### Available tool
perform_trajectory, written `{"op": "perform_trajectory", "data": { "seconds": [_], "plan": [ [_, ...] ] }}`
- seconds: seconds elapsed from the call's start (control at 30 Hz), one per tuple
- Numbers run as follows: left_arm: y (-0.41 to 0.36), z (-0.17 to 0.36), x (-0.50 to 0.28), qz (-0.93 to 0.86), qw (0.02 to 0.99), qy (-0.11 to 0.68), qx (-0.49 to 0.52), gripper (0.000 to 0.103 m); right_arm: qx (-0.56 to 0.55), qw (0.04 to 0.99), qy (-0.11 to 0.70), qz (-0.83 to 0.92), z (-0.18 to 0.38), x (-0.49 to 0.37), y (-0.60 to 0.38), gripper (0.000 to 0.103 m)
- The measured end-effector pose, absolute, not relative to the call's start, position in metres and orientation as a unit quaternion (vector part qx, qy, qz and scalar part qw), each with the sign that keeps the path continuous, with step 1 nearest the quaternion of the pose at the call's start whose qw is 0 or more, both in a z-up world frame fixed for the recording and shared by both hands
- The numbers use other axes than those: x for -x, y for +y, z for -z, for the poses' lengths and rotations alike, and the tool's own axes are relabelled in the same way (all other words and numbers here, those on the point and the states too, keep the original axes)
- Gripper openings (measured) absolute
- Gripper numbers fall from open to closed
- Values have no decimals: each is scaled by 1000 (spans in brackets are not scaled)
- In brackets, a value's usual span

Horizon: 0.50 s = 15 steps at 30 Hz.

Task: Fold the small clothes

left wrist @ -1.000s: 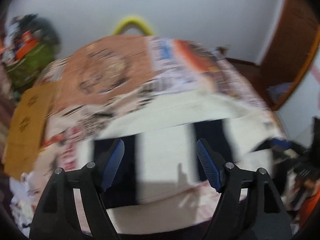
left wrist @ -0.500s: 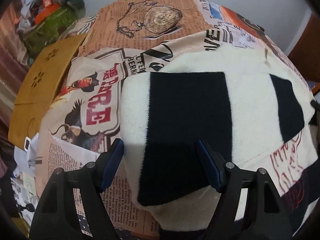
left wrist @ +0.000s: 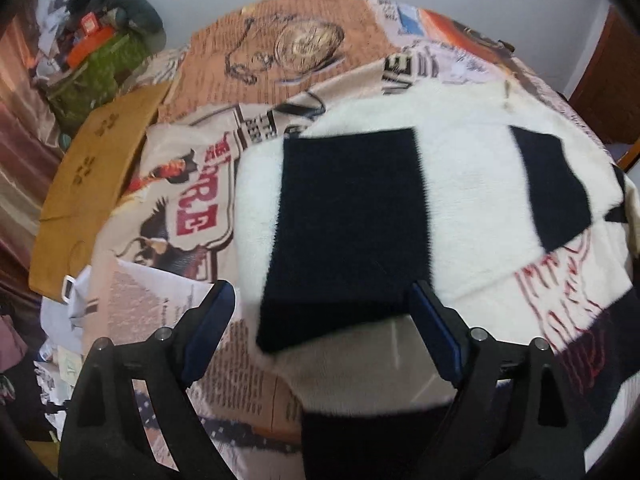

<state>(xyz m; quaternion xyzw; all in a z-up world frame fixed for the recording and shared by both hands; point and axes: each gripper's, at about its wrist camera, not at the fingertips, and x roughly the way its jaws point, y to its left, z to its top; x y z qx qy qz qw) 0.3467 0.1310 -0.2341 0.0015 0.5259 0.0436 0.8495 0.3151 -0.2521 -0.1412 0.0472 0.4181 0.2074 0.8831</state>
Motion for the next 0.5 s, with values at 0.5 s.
{"op": "perform_trajectory", "data": {
  "seconds": [0.5],
  "plan": [
    [79,186,-302,-6,874,487,1,89,-58,866,482,-116,181,-224,-351,59]
  ]
}}
